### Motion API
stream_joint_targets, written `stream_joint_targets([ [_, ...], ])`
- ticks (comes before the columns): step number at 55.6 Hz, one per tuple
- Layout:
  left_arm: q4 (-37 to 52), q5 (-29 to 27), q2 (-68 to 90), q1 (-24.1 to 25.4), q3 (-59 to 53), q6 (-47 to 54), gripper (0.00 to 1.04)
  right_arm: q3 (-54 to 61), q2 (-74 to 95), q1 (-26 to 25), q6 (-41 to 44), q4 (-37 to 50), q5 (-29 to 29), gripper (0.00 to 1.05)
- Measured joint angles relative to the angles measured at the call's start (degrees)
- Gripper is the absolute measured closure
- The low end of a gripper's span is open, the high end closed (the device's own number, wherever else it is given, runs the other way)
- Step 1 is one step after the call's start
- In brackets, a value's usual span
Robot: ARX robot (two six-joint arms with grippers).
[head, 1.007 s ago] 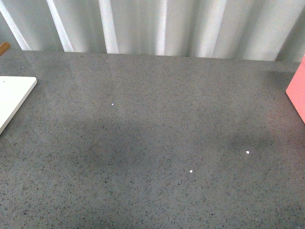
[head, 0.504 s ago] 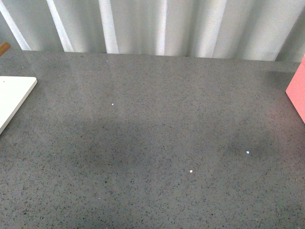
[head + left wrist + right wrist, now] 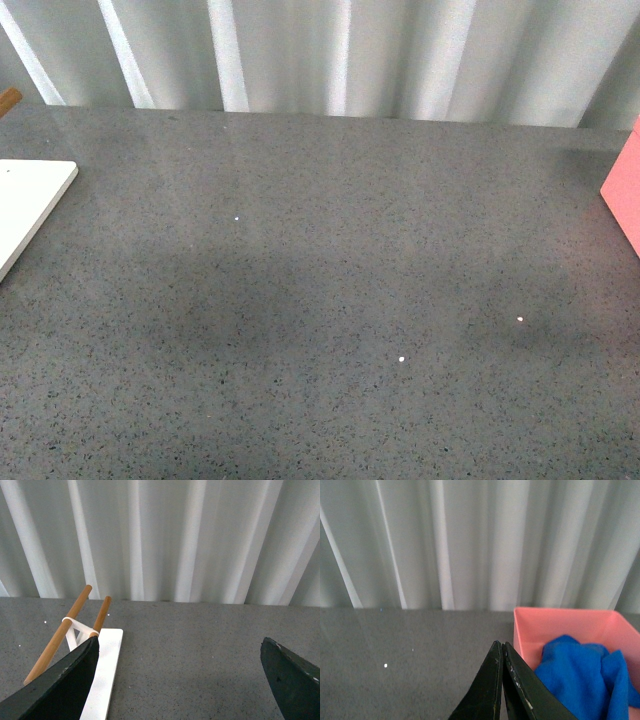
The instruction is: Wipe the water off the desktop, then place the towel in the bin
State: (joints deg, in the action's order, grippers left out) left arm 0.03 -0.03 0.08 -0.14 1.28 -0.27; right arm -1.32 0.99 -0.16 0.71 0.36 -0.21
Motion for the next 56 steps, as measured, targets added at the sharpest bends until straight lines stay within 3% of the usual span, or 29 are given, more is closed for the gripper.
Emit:
stream_joint_targets([
  [20, 0.0, 0.0, 0.0, 0.0, 0.0, 0.0, 0.07, 0.0, -0.7, 0.0, 0.0, -0.3, 0.0, 1.0],
  [32, 0.0, 0.0, 0.0, 0.0, 0.0, 0.0, 0.07, 0.0, -0.8, 0.0, -0.1, -0.3, 0.0, 0.48],
  [45, 0.0, 0.0, 0.0, 0.0, 0.0, 0.0, 0.07, 0.0, -0.8, 0.0, -0.1, -0.3, 0.0, 0.07],
  [56, 0.0, 0.0, 0.0, 0.0, 0.0, 0.0, 0.07, 0.0, -0.8, 0.0, -0.1, -0.3, 0.0, 0.07],
])
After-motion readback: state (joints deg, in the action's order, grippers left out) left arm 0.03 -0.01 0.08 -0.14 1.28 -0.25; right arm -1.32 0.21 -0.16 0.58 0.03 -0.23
